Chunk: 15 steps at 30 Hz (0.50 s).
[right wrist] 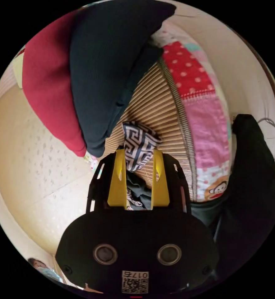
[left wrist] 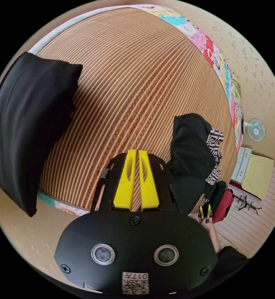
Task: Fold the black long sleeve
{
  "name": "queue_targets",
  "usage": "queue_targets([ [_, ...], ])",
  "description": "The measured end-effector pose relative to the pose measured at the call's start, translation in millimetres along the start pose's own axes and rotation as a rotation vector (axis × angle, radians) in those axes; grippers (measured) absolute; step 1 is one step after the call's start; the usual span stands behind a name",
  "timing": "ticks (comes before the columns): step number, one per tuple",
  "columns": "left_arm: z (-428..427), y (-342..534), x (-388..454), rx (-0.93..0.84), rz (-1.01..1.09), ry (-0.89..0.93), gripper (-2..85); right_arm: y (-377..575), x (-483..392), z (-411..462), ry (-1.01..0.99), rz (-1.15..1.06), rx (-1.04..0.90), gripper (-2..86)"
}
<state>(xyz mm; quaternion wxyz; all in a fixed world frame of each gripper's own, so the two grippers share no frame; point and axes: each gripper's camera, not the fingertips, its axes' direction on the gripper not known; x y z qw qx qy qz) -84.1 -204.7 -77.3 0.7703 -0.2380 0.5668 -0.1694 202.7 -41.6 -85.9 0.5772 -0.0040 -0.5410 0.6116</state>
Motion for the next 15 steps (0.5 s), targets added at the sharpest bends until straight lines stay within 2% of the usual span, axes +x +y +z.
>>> queue_targets([
  [5, -14.9, 23.9, -14.7, 0.015, -0.048, 0.024, -0.7, 60.1, -75.6, -18.9, 0.347, -0.317, 0.016, 10.7],
  [7, -14.9, 36.4, -17.1, 0.011, -0.069, 0.029, -0.7, 74.5, -91.2, -17.0, 0.426, -0.396, 0.032, 10.7],
  [11, -8.7, 52.0, -15.1, -0.007, -0.099, 0.029, -0.8, 89.9, -96.1, 14.6, 0.397, -0.4, -0.131, 10.3],
  [15, -0.6, 64.0, 0.5, -0.018, -0.105, 0.038, -0.8, 121.1, -105.8, 23.0, 0.506, -0.478, -0.201, 4.4],
])
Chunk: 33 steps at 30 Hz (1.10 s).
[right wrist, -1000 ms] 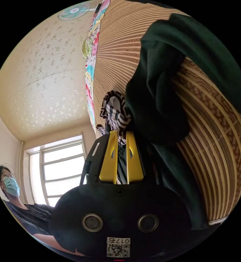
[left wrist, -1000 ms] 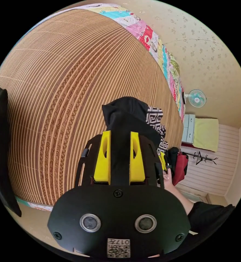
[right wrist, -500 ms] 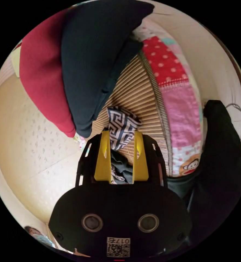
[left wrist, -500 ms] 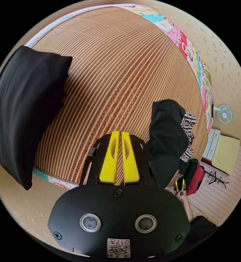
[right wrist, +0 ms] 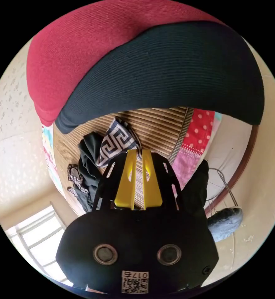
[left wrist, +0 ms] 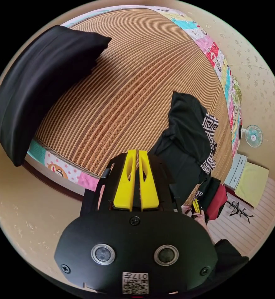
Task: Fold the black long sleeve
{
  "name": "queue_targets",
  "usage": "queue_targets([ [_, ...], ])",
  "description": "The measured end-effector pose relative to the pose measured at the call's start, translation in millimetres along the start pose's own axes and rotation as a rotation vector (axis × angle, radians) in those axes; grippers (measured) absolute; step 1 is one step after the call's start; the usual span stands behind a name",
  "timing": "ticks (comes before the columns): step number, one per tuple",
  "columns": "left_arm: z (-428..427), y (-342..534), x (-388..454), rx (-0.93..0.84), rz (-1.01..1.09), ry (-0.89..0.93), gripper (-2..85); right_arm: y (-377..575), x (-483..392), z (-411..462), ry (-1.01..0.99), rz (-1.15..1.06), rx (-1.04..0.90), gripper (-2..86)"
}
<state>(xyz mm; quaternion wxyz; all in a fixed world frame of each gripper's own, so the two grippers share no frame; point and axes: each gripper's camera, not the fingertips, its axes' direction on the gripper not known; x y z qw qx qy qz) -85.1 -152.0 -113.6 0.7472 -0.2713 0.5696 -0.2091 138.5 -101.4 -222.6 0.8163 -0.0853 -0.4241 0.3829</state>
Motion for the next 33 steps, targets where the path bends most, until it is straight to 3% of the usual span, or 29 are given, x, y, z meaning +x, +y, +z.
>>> queue_targets([
  [6, 5.7, 14.9, 29.1, -0.009, -0.015, 0.043, -0.9, 63.6, -92.7, -48.0, -0.04, -0.254, -0.081, 2.0],
  [9, 8.2, 18.7, 42.6, -0.021, -0.009, 0.04, -0.9, 96.4, -144.3, -111.5, -0.289, -0.296, -0.033, 1.6],
  [12, 7.1, 22.8, 52.4, -0.015, -0.002, 0.051, -0.9, 113.5, -161.1, -165.7, -0.591, -0.114, -0.023, 1.5],
  [14, 7.9, 25.9, 57.5, -0.012, 0.008, 0.048, -0.9, 124.4, -141.8, -181.9, -0.821, 0.21, -0.036, 1.6],
  [17, 12.6, 32.5, 60.7, -0.013, 0.0, 0.04, -0.9, 125.5, -125.4, -188.1, -0.978, 0.435, -0.006, 1.6],
  [22, 12.3, 49.4, 63.4, -0.005, -0.006, 0.035, -0.9, 83.9, -125.9, -198.7, -0.849, 0.349, 0.257, 2.3],
  [27, 1.5, 77.1, 62.1, 0.025, 0.032, -0.026, -0.9, 59.0, -148.7, -186.2, -0.662, 0.151, 0.192, 4.2],
  [33, -4.1, 121.5, 12.1, 0.056, -0.092, -0.025, -0.9, 106.7, -194.6, -227.2, -0.431, -0.301, 0.223, 9.5],
])
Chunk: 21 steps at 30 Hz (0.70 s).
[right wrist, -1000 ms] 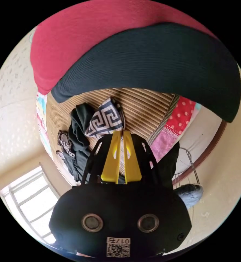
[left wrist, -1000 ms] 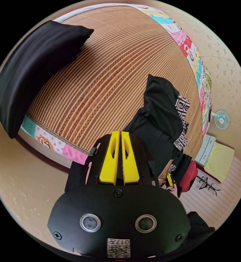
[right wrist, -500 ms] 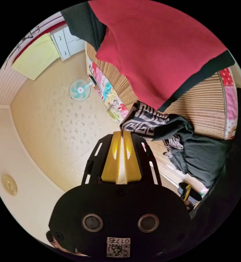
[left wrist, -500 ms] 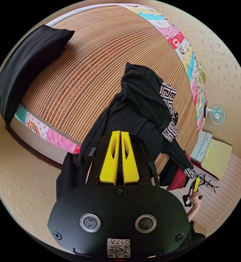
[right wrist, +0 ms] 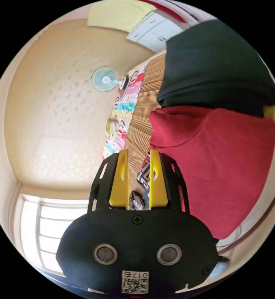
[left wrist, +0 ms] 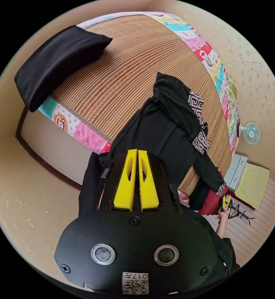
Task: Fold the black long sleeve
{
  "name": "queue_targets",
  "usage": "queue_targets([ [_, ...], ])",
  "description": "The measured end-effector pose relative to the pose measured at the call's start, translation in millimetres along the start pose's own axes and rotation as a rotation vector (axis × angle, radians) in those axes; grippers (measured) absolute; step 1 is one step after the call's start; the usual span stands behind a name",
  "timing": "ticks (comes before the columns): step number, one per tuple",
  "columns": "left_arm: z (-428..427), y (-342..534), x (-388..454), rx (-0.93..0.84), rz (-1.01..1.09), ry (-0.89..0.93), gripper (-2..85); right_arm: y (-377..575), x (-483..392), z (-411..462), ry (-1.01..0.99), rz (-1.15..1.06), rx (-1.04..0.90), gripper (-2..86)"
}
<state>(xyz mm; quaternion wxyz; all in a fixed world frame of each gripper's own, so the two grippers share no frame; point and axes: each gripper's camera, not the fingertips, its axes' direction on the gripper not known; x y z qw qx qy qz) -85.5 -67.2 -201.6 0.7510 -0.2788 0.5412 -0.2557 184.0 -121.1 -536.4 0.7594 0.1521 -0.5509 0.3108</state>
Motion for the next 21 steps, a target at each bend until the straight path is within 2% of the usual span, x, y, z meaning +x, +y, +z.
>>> queue_targets([
  [4, 13.1, 25.2, -49.8, -0.014, -0.178, 0.042, -0.9, 37.1, -26.5, 26.1, 0.258, -0.211, -0.134, 11.5],
  [9, 21.9, 42.5, -88.1, -0.027, -0.353, 0.099, -0.9, 60.9, -32.7, 71.1, 0.271, -0.327, -0.265, 11.9],
  [11, 18.6, 43.2, -92.3, -0.012, -0.374, 0.111, -0.9, 65.1, -42.5, 88.9, 0.355, -0.352, -0.284, 8.4],
  [15, 13.3, 31.8, -87.2, -0.008, -0.362, 0.11, -1.0, 68.0, -73.6, 98.1, 0.234, -0.442, -0.361, 4.3],
  [17, 11.5, 25.4, -80.6, -0.005, -0.341, 0.112, -1.0, 71.6, -97.4, 80.0, 0.091, -0.514, -0.318, 3.6],
  [21, 11.8, 11.7, -64.7, -0.011, -0.294, 0.098, -1.0, 68.6, -83.6, 45.0, 0.052, -0.445, -0.155, 3.2],
])
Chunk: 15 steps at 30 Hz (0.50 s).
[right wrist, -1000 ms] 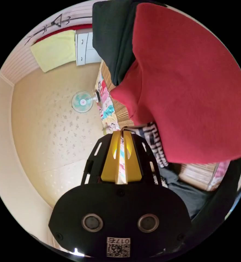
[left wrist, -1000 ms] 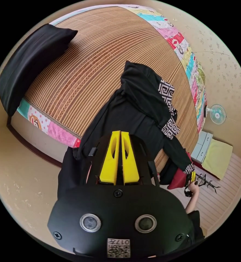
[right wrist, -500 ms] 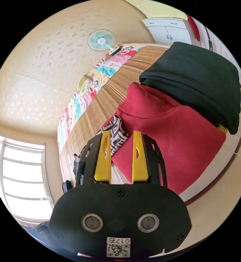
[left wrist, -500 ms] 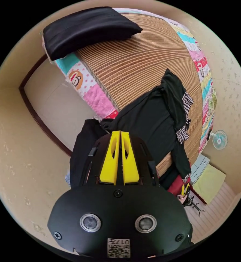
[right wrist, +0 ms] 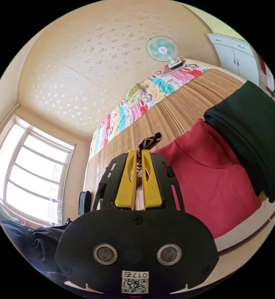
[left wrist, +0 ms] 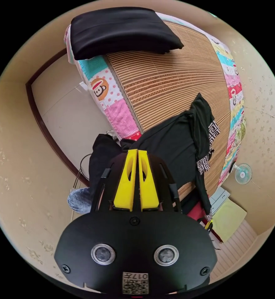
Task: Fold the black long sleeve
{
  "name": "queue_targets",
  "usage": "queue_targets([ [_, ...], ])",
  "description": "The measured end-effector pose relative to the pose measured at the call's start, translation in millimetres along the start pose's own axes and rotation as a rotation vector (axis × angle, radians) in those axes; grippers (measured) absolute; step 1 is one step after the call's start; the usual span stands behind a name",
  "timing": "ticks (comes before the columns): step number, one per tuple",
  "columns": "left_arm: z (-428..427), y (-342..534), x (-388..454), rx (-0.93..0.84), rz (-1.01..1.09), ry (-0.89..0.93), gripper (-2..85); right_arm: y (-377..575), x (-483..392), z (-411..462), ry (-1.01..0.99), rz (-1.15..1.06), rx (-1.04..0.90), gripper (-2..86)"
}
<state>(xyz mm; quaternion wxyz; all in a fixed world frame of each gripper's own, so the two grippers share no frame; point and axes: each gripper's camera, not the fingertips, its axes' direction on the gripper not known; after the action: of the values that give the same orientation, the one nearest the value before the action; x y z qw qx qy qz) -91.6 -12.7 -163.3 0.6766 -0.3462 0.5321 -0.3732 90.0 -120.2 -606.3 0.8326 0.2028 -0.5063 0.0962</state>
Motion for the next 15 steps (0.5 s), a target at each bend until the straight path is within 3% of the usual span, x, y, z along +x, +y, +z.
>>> queue_targets([
  [4, 0.4, -11.0, 8.7, -0.015, 0.004, 0.004, -1.0, 16.9, 76.3, 8.0, 0.147, 0.247, 0.002, 3.1],
  [7, -10.0, -24.8, 12.4, -0.017, -0.001, -0.006, -1.0, 19.8, 114.3, 16.3, 0.079, 0.366, -0.024, 3.0],
  [9, -20.8, -32.8, 16.2, -0.002, 0.003, -0.014, -1.0, 11.0, 109.8, 10.6, 0.047, 0.333, 0.001, 3.0],
  [13, -33.0, -46.1, 28.7, 0.007, 0.032, -0.027, -1.0, -7.6, 66.4, -8.3, 0.009, 0.066, 0.064, 3.0],
  [15, -30.8, -48.5, 33.4, -0.001, 0.047, -0.03, -1.0, -2.4, 73.1, -13.8, -0.042, 0.056, 0.113, 3.0],
])
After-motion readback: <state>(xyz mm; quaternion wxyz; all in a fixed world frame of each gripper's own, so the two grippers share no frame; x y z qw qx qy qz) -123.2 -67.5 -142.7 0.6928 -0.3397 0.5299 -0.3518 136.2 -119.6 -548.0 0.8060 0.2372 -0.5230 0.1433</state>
